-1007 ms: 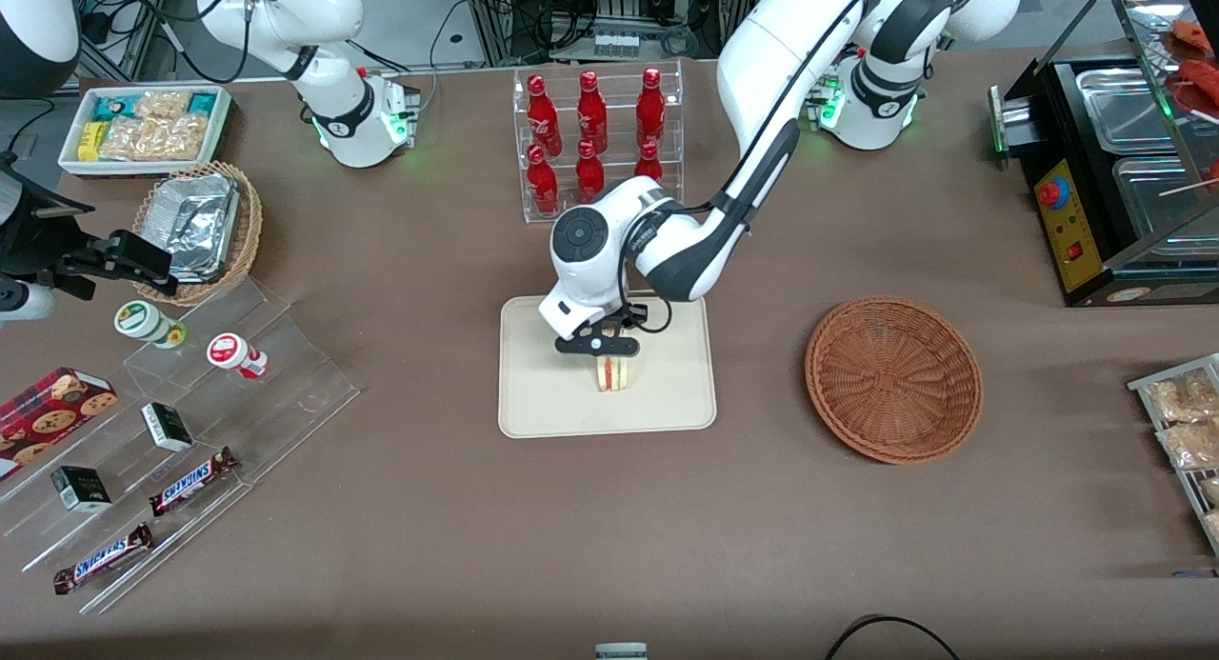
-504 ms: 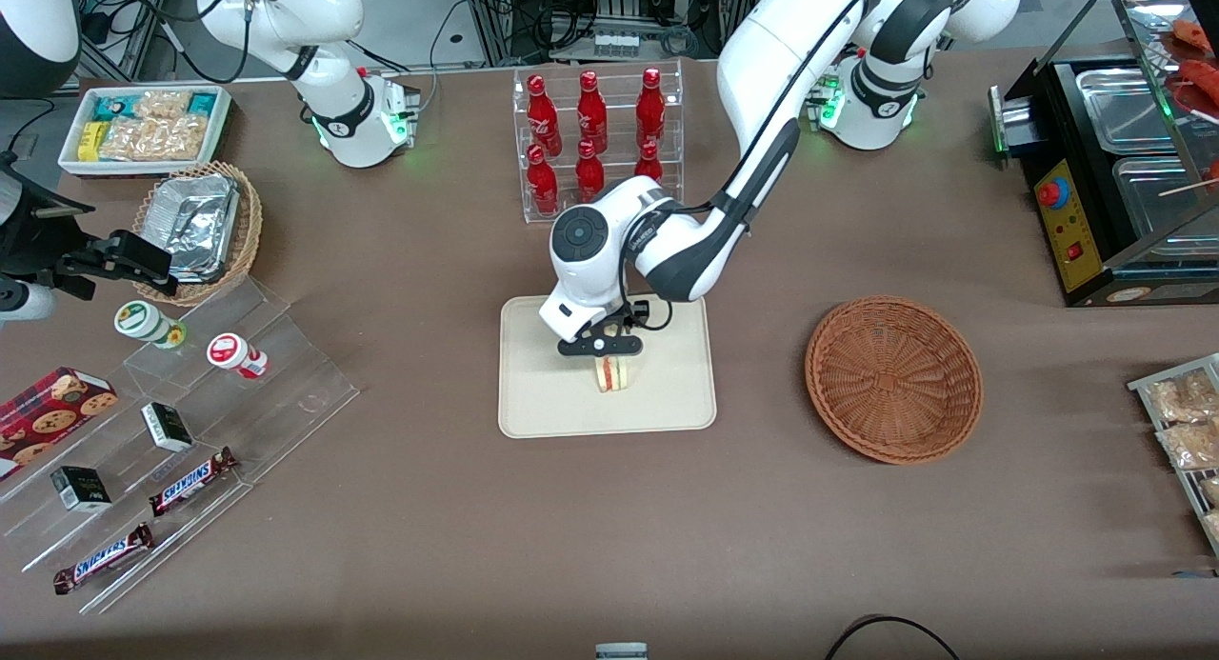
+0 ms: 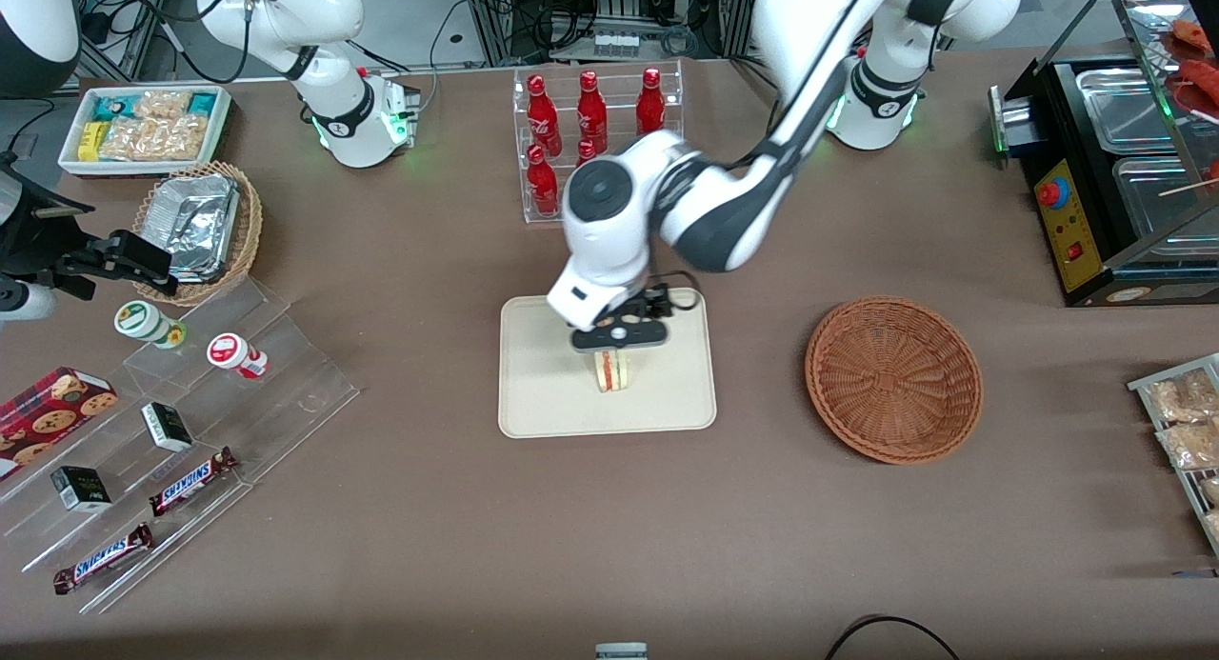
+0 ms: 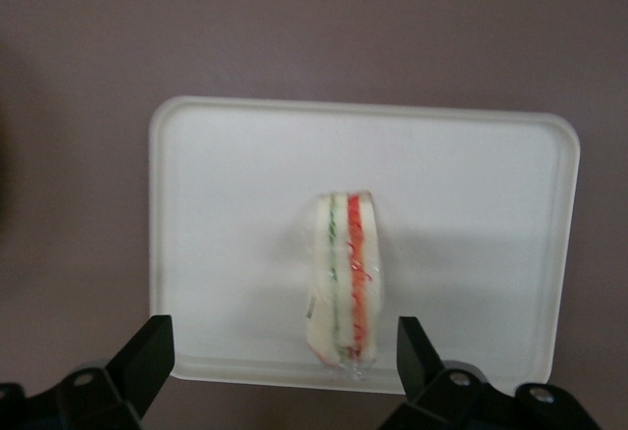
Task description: Place sandwich from basket to tray
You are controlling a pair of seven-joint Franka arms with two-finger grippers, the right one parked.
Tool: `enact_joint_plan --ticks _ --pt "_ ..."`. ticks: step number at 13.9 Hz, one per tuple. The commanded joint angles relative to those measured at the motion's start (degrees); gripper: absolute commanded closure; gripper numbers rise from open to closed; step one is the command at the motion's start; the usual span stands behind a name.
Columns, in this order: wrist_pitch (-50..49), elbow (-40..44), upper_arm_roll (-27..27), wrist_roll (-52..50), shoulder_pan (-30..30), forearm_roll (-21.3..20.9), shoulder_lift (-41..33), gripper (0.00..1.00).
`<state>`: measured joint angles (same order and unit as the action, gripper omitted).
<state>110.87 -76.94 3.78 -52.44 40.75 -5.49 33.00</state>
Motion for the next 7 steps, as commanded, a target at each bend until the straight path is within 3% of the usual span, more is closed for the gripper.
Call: enact_joint_plan --ticks 1,3,7 --pt "-5.7 -2.1 0.2 0.0 -3.9 0.3 -7.4 0.00" --pt "-9.6 -2.2 0.3 1.8 -7.3 0.5 -11.0 0.00" --pt "-19.0 -2.6 0.2 15.4 -15.9 3.6 -17.6 0.00"
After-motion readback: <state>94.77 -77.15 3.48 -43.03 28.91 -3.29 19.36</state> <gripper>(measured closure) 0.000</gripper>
